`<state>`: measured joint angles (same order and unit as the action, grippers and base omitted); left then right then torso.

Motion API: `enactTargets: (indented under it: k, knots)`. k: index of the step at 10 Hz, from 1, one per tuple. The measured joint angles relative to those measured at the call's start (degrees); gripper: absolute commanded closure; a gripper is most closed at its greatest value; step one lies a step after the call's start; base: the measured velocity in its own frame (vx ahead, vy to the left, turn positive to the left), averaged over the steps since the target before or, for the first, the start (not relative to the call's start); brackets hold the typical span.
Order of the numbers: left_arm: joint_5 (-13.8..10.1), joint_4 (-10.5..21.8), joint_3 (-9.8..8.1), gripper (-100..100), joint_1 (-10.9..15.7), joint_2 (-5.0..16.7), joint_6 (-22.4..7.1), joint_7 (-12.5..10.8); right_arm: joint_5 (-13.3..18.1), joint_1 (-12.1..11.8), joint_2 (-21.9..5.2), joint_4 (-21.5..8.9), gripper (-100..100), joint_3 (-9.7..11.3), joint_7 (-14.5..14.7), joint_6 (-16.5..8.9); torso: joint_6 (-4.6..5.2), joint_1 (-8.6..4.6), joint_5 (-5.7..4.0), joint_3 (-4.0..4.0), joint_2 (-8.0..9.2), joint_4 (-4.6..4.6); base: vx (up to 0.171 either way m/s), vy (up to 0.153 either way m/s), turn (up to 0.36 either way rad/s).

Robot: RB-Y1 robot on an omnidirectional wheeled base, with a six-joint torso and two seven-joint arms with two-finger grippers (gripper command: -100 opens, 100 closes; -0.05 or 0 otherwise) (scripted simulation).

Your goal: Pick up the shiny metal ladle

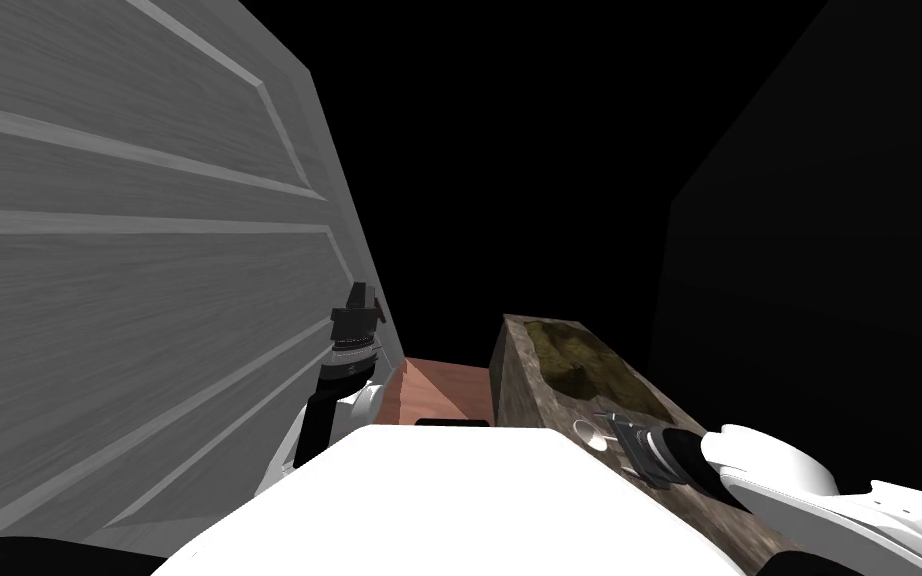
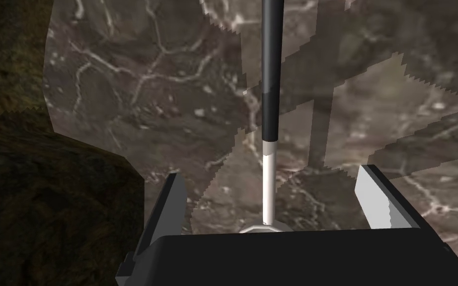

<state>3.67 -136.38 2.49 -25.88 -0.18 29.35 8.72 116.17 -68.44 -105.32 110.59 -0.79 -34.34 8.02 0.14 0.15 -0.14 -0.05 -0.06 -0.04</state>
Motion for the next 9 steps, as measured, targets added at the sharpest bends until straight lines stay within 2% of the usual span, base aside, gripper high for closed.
enactTargets:
  k: [1,2,4,5,6,9]
  knots:
    - [0.0,0.0,0.0,0,0.0,0.0,0.0,0.0,1.4,0.7,-0.3,0.1,-100,1.3,-1.6,-0.8,0.0,-0.01,-0.08,-0.01,-0.01,-0.01,0.0,0.0,0.0]
    - [0.0,0.0,0.0,0,0.0,0.0,0.0,0.0,2.1,0.6,-0.3,0.2,-100,1.4,-3.1,-1.0,0.01,-0.02,-0.12,-0.01,-0.01,-0.02,-0.009,0.009,0.028]
    - [0.0,0.0,0.0,0,0.0,0.0,0.0,0.0,5.4,-1.5,-1.1,0.7,-100,1.1,-6.3,-2.9,0.04,0.05,-0.38,-0.01,0.06,-0.07,-0.002,0.002,0.007]
    - [0.0,0.0,0.0,0,0.0,0.0,0.0,0.0,6.0,-1.4,-1.1,0.9,-100,1.3,-7.7,-3.1,0.05,0.0,-0.41,-0.02,0.03,-0.08,0.004,-0.003,-0.012]
    - [0.0,0.0,0.0,0,0.0,0.0,0.0,0.0,6.0,-1.4,-1.2,0.9,100,1.3,-8.0,-3.1,0.04,-0.01,-0.41,-0.03,0.02,-0.08,0.0,0.0,0.0]
    - [0.0,0.0,0.0,0,0.0,0.0,0.0,0.0,6.0,-1.2,-1.2,0.7,100,1.1,-8.0,-3.2,0.18,-0.04,-0.62,-0.01,0.14,-0.17,0.0,0.0,0.0]
